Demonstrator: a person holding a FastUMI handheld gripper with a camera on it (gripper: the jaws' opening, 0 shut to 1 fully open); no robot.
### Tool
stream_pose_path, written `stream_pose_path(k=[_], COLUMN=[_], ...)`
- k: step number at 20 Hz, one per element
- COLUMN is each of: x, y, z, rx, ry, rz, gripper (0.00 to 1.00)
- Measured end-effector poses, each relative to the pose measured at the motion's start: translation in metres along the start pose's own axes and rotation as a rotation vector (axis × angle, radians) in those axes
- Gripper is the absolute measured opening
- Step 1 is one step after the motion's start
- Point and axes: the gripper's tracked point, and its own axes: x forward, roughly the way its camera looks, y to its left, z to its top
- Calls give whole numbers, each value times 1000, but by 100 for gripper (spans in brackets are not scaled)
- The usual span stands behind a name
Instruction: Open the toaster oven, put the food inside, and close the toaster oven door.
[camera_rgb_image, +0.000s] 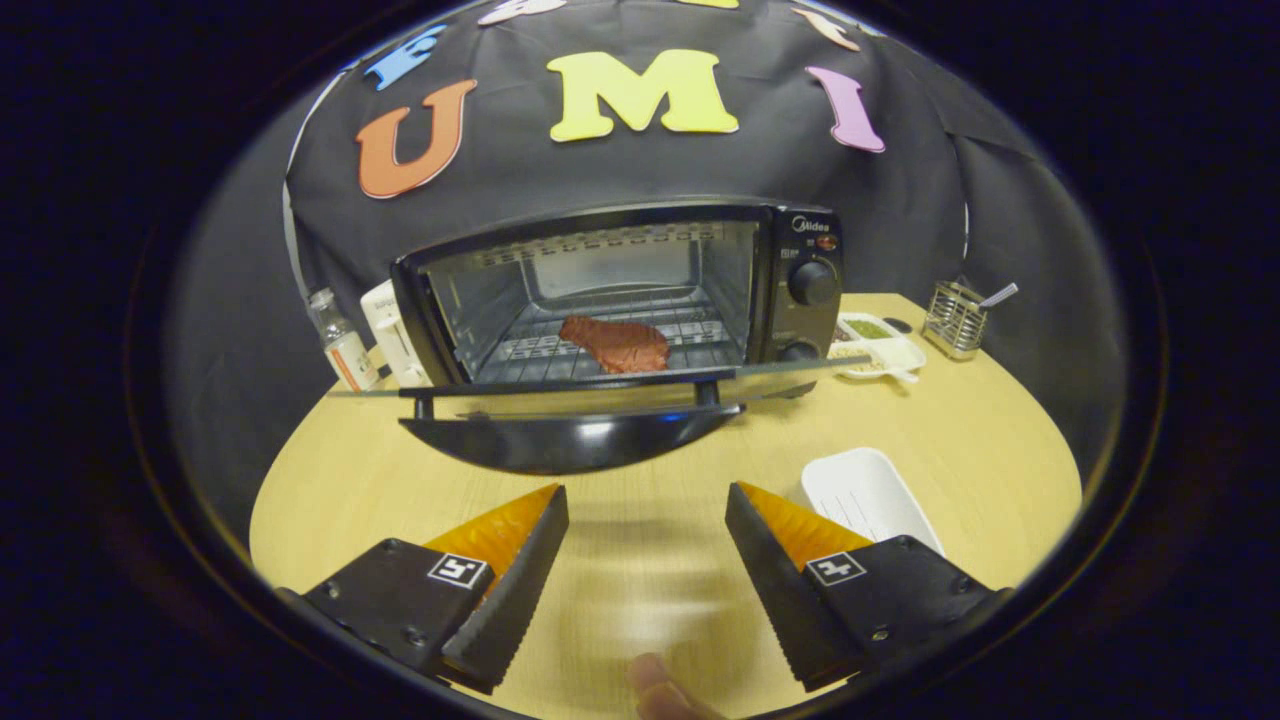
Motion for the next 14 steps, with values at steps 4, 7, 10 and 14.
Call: stream_pose_path(k=[4,7,10,14], x=[5,8,7,-22], y=[2,1,2,6], z=[29,56,84,111], rx=[-16,-42,-24,31], ry=[-23,-68,-121,-194], rz=[-8,-28,-38,7], gripper=[100,100,100,100])
